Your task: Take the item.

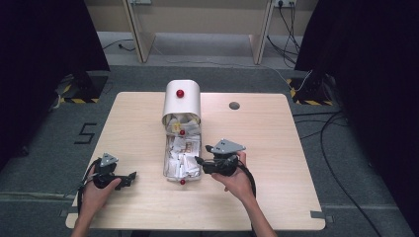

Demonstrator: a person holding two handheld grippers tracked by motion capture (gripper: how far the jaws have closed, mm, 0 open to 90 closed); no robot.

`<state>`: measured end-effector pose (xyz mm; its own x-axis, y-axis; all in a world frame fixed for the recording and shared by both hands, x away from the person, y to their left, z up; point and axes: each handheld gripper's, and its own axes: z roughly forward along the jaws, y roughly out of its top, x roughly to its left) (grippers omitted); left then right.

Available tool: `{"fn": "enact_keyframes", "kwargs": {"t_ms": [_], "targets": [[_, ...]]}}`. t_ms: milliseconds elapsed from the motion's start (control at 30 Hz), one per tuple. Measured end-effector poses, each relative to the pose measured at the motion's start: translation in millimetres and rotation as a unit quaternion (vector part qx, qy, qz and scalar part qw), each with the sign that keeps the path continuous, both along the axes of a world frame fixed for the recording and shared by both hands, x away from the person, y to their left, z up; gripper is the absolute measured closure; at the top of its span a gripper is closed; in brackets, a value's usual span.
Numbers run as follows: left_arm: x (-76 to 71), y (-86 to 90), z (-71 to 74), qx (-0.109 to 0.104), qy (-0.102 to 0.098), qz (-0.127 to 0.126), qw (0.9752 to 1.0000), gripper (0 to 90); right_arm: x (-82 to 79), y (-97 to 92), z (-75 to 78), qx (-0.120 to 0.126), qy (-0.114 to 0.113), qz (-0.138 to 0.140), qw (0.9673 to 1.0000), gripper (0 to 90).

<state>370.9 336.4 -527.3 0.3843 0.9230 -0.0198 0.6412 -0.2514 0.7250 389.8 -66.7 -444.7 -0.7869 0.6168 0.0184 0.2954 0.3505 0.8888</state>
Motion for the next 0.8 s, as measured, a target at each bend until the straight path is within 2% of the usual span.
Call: {"fn": "enact_keyframes", "kwargs": {"t_ms": [300,800], "targets": [[0.0,0.0,0.0,0.000,0.000,0.000,1.0000,0.0,-1.6,14.2,-3.9,-0.009,0.000,0.020,0.9998,45.7],[-0.1,0.0,0.0,0.000,0.000,0.000,1.0000,0.0,2.9,25.2,-10.5,-0.019,0.001,0.028,0.9994,47.7]]}}
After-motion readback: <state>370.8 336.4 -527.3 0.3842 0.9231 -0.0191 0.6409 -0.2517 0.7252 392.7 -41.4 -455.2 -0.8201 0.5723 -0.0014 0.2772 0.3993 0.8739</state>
